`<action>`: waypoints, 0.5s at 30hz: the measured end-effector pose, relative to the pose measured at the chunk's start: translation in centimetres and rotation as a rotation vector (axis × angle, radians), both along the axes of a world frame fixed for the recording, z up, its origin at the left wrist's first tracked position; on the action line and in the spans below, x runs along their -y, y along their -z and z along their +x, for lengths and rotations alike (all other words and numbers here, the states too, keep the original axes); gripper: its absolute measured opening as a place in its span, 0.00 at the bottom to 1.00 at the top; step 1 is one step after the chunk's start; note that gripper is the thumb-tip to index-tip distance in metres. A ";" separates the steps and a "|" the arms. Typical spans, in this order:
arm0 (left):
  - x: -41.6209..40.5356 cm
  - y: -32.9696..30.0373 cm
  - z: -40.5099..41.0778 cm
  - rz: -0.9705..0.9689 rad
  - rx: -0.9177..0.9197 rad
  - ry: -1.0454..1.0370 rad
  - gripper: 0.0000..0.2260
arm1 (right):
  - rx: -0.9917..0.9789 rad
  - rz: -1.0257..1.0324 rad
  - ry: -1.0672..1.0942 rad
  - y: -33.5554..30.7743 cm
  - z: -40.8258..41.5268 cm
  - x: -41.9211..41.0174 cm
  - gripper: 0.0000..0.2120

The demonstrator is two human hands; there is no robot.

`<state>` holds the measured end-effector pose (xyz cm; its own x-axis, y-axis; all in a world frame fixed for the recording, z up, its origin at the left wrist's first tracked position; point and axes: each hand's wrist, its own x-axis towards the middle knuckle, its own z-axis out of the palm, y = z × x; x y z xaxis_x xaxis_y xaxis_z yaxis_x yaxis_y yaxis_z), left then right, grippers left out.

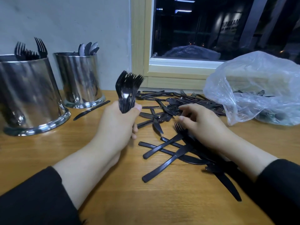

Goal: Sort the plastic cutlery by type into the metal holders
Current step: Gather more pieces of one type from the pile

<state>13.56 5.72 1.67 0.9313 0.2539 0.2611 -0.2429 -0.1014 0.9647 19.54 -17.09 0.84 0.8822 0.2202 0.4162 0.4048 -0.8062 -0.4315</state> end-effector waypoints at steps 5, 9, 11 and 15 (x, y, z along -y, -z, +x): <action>0.1 0.2 -0.2 -0.038 -0.051 0.046 0.05 | -0.119 -0.045 0.010 0.2 0.1 -0.4 0.18; 0.3 0.1 -0.3 -0.055 -0.060 0.076 0.06 | -0.138 -0.124 -0.019 0.3 0.1 -0.6 0.17; 0.4 0.1 -0.3 -0.060 -0.055 0.081 0.05 | -0.148 -0.132 -0.036 0.3 0.1 -0.6 0.16; 0.5 0.1 -0.4 -0.068 -0.054 0.084 0.05 | -0.132 -0.004 -0.046 0.0 0.0 -0.6 0.11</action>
<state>13.15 5.26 1.62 0.9622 0.1900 0.1951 -0.1954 -0.0172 0.9806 19.52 -16.45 0.80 0.9181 0.2628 0.2967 0.3813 -0.7900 -0.4801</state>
